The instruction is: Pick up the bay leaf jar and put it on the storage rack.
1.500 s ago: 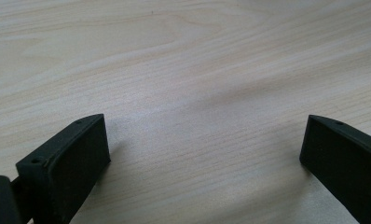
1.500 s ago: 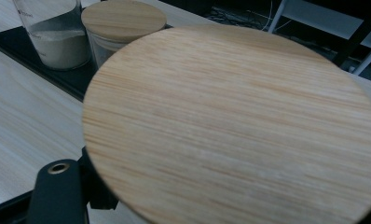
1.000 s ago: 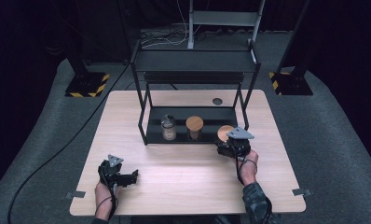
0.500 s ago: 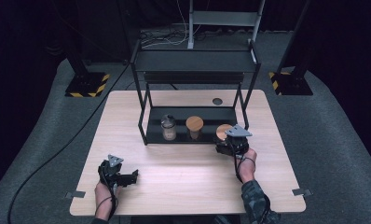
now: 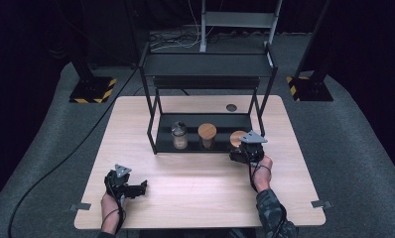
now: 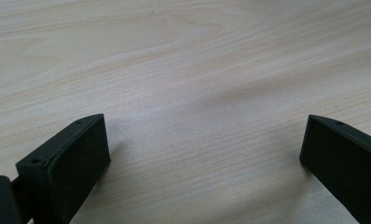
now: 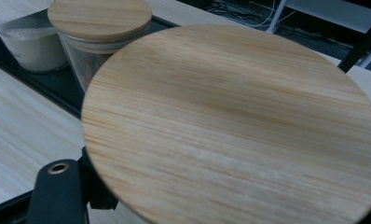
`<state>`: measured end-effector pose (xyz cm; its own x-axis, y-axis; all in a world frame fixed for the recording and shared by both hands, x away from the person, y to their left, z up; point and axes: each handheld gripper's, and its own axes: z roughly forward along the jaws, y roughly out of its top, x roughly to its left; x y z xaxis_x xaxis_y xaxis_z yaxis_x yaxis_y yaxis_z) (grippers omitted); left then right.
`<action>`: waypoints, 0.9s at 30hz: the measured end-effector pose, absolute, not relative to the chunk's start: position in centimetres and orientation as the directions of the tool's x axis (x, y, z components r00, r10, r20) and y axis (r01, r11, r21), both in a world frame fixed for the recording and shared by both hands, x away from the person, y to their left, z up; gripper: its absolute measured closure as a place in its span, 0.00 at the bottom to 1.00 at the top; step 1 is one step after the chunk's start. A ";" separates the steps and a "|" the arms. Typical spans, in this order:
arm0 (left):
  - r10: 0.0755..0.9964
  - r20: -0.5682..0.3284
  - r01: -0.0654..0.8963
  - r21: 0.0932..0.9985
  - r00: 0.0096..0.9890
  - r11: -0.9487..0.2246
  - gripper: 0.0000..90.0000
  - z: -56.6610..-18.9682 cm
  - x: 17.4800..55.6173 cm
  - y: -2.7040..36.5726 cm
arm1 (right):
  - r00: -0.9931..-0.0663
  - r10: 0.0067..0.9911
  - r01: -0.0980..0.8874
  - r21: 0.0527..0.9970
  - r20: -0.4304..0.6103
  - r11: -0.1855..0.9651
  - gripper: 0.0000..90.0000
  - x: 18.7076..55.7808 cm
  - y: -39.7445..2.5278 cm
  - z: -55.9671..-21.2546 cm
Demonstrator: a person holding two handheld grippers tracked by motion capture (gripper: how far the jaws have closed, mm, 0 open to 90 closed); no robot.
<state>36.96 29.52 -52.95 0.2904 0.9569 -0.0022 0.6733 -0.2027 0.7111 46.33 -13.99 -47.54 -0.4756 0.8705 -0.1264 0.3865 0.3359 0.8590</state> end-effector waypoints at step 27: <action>0.957 -0.001 0.673 0.711 0.291 -0.203 0.01 -52.9 37.0 29.5 | -0.468 0.876 0.409 0.851 -0.114 0.330 0.27 47.9 -13.9 -48.1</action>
<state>36.96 29.52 -52.94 0.2906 0.9569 -0.0013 0.6731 -0.2034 0.7110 47.87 -13.92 -48.13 -0.4685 0.8761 -0.1141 0.4092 0.3297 0.8508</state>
